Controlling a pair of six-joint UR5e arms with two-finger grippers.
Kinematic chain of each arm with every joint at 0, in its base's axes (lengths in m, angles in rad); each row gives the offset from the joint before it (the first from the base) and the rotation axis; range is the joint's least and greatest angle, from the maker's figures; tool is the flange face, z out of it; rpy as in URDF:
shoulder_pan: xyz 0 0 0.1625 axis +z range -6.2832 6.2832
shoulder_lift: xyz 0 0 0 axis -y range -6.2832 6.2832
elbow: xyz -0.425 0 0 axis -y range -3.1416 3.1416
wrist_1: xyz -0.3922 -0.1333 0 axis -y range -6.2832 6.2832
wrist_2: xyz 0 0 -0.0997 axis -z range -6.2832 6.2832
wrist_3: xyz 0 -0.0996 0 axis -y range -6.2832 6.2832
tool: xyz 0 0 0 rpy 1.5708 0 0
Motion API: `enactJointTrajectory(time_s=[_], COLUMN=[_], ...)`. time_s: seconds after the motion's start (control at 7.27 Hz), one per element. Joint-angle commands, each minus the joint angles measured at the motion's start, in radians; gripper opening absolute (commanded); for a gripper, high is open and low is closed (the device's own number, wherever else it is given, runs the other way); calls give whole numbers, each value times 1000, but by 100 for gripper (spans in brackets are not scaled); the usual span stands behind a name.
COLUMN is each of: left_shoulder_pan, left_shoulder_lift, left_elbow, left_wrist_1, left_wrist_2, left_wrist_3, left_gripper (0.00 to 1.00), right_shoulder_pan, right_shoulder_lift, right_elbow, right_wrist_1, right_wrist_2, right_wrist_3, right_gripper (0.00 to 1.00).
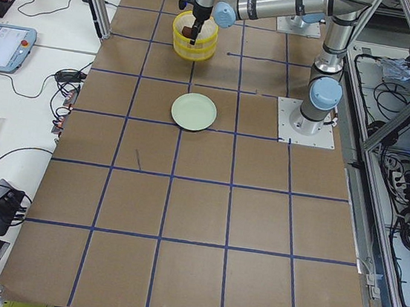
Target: Place buns in different layers of steamer
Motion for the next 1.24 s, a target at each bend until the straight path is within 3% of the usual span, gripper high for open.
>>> enactJointTrajectory(time_s=[0.0,0.28,0.55,1.1], left_shoulder_pan=[119,151,170,223], left_shoulder_lift=[33,96,115,261], left_elbow=[1,1,12,65], left_wrist_1=[-42,-131,-140,-413], left_wrist_2=[-4,10,15,16], left_wrist_3=[148,151,153,200], left_gripper=[100,100,100,100], right_shoulder_pan=[3,1,-8,-3], right_shoulder_lift=[-1,-1,-5,-5], right_elbow=[-4,-4,-47,-52], right_wrist_1=[4,7,63,87], right_wrist_2=[-1,-1,-7,0], right_wrist_3=[0,0,-17,-17], right_gripper=[100,100,100,100])
